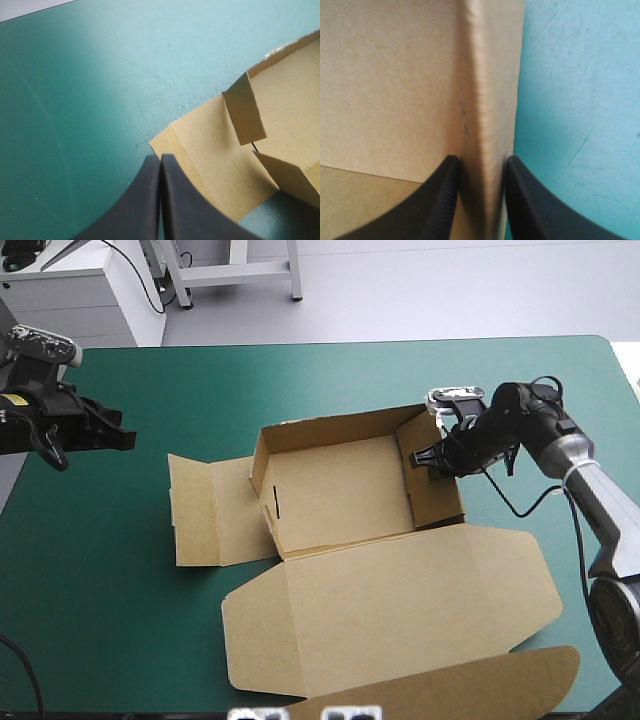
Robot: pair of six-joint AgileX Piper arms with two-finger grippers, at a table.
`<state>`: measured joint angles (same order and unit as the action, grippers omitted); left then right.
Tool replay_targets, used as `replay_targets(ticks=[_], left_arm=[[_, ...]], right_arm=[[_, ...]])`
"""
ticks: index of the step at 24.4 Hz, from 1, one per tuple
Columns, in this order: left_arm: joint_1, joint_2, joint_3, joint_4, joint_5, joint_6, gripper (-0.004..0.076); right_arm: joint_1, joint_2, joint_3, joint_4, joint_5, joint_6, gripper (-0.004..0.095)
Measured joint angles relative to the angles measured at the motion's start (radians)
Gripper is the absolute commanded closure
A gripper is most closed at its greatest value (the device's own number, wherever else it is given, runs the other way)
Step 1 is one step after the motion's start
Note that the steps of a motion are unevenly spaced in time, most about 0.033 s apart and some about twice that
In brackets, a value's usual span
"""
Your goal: Fold the box
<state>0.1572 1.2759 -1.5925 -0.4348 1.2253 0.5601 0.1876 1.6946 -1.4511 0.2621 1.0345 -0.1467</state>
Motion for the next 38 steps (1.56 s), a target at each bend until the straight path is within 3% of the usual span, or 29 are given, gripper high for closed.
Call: replay_targets(ticks=[3,14,23,26,27,29,33,38], left_arm=[[0.000,-0.001,0.000,0.000,-0.004,0.000,0.0733],[0.000,-0.002,0.026,0.038,-0.042,0.000,0.0733],[0.000,-0.002,0.146,0.049,-0.082,-0.003,0.0733],[0.000,-0.002,0.152,0.050,-0.082,-0.003,0.0733],[0.000,-0.002,0.152,0.050,-0.081,-0.003,0.0733],[0.000,-0.002,0.152,0.050,-0.069,-0.003,0.0733],[0.000,-0.002,0.152,0.050,-0.040,-0.030,0.0733],[0.000,-0.002,0.153,0.142,-0.076,-0.118,0.0733]], right_arm=[[0.000,-0.003,-0.059,0.000,0.038,-0.006,0.0247],[0.000,-0.009,-0.179,-0.073,0.186,-0.037,0.0246],[0.006,0.172,-0.181,-0.077,0.195,-0.037,0.0263],[0.032,0.217,-0.181,-0.072,0.194,-0.037,0.0532],[0.037,0.221,-0.181,-0.066,0.193,-0.037,0.0693],[0.040,0.221,-0.183,-0.064,0.193,-0.039,0.0924],[0.034,0.221,-0.185,-0.041,0.183,-0.060,0.0926],[-0.014,0.180,-0.185,0.008,0.183,-0.107,0.0928]])
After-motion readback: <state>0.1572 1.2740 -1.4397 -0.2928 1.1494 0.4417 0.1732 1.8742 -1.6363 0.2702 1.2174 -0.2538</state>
